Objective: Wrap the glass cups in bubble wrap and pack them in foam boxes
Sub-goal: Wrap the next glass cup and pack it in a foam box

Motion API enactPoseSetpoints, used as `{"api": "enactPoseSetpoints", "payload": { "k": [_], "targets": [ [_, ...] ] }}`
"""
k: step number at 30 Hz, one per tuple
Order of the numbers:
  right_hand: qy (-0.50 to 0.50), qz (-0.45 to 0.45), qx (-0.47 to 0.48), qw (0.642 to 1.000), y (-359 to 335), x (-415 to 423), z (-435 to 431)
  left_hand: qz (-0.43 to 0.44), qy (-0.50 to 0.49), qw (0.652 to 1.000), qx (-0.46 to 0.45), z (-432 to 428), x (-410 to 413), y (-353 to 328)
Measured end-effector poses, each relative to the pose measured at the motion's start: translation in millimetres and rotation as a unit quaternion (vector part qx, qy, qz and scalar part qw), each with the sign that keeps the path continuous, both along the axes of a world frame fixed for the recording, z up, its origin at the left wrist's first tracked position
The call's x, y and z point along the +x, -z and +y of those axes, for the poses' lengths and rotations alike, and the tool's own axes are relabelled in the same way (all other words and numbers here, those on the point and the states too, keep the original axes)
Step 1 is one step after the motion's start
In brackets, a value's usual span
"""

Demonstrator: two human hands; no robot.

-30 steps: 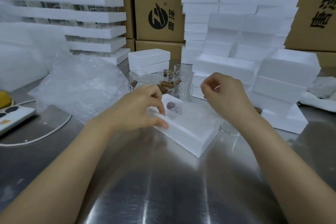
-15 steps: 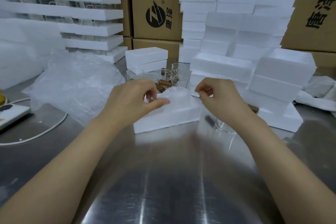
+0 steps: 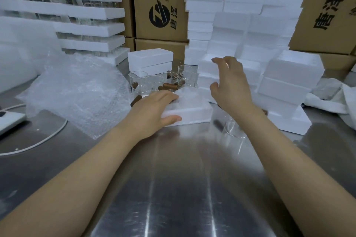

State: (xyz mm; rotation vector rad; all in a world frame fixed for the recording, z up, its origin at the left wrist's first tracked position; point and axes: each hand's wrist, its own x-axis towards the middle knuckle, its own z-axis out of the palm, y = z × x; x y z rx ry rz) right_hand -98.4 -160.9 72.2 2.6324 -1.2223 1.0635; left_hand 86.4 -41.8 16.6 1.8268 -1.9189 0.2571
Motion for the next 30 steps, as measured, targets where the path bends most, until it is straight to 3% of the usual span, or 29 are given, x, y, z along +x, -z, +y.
{"api": "enactPoseSetpoints", "payload": {
  "k": [11, 18, 21, 24, 27, 30],
  "targets": [
    [0.122, 0.187, 0.168, 0.96, -48, 29, -87, 0.002, -0.002, 1.0, -0.025, 2, 2, -4],
    [0.14, 0.178, 0.116, 0.967, -37, 31, -91, -0.06, -0.024, 0.994, -0.091, 5, 3, -21],
    [0.12, 0.139, 0.123, 0.975, -44, 31, -84, -0.087, 0.006, 0.989, -0.117, 7, 4, -24],
    [0.093, 0.07, 0.028, 0.993, -57, 28, -64, -0.1, 0.023, 0.989, -0.106, 7, 8, -25],
    [-0.028, -0.129, -0.044, 0.99, -64, 19, -29, -0.087, 0.019, 0.994, -0.061, 8, 13, -22],
    [-0.166, -0.338, -0.038, 0.925, -52, 6, 22, -0.086, 0.042, 0.995, -0.014, 7, 16, -18]
  ]
}}
